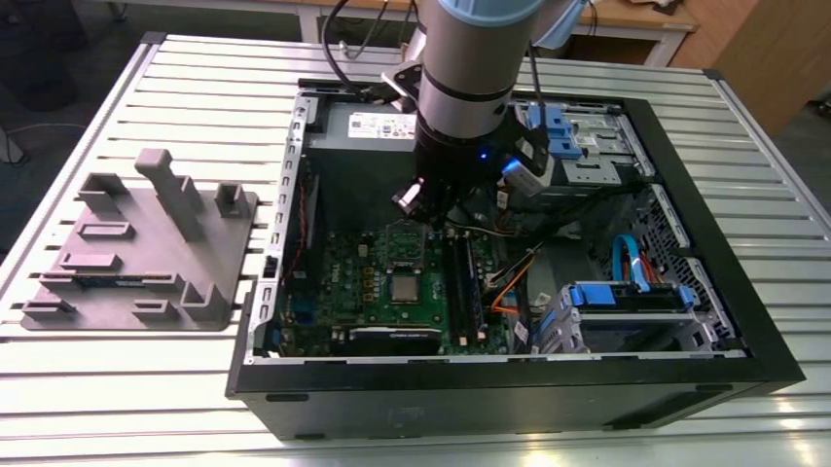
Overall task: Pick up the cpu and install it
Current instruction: 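Close the cpu cover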
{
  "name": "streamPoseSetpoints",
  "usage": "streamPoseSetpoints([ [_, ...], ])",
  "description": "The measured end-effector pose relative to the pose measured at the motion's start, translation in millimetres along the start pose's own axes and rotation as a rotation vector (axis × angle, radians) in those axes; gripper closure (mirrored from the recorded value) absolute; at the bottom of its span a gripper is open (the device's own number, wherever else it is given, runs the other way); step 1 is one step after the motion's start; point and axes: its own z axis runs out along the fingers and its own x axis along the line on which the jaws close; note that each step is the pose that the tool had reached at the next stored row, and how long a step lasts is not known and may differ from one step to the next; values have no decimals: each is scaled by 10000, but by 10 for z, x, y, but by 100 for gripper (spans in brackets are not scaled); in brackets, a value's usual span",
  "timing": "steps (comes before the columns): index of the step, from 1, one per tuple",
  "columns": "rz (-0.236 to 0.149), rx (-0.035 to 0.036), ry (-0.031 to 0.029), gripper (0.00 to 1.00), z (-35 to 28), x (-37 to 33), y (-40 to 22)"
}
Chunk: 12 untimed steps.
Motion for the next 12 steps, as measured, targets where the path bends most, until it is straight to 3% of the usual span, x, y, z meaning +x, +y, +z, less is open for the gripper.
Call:
streamPoseSetpoints([
  [4,-287,-12,14,90,0,0,0],
  [12,-290,-13,13,90,-17,-1,1],
])
